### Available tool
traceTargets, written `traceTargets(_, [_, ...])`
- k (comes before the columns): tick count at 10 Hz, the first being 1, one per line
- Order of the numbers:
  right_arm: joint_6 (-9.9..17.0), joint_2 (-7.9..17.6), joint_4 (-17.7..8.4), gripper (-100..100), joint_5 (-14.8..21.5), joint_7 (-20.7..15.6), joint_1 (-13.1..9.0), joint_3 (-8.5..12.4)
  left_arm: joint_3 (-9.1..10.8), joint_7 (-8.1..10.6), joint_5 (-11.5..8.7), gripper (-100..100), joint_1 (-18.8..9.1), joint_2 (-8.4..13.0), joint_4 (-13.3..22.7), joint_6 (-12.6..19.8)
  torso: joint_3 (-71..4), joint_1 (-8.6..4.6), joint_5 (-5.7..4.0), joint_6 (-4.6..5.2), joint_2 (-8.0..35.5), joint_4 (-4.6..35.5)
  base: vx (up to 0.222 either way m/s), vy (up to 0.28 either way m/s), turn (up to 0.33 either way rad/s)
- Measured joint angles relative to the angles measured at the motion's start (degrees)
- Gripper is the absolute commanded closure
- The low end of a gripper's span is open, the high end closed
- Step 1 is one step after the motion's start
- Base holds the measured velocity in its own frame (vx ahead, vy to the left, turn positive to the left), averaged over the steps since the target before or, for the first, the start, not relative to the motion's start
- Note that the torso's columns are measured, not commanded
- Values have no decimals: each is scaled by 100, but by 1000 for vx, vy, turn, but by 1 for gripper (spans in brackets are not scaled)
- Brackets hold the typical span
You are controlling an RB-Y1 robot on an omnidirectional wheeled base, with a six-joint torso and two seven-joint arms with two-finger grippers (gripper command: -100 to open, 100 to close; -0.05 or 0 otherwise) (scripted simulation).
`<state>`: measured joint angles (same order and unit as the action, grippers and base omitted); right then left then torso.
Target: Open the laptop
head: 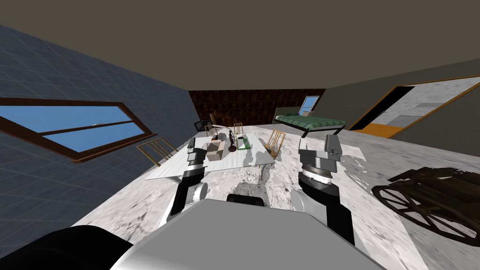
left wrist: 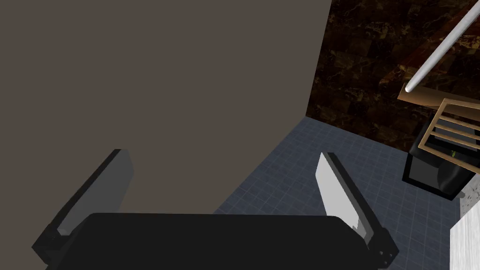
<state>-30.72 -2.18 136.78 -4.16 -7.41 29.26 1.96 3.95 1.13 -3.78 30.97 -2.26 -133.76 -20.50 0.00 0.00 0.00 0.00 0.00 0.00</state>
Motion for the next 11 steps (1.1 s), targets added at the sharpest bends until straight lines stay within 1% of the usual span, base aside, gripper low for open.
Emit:
traceTargets(1, [0, 0, 0, 0, 0, 0, 0, 0, 0, 0, 0, 0, 0, 0, 0, 0, -467, 0, 0, 0, 232, 235, 0, 0, 0])
traceTargets(2, [0, 0, 0, 0, 0, 0, 0, 0, 0, 0, 0, 0, 0, 0, 0, 0, -1200, 0, 0, 0, 597, 600, 0, 0, 0])
traceTargets(9, [-1, 0, 2, 0, 0, 0, 0, 0, 0, 0, 0, 0, 0, 0, -2, -1, -7073, 0, 0, 0, 3539, 3537, 0, 0, 0])
traceTargets(10, [-1, 0, 2, 0, 0, 0, 0, 0, 0, 0, 0, -100, 0, 0, -2, -1, -7919, 0, 0, 0, 3962, 3960, 6, -2, -12])
traceTargets(11, [0, 0, 0, 0, 0, 0, 0, 0, 14, -10, 6, -100, -44, 130, 61, -7, -8314, 1, 0, 1, 4154, 4149, 2, -4, -23])
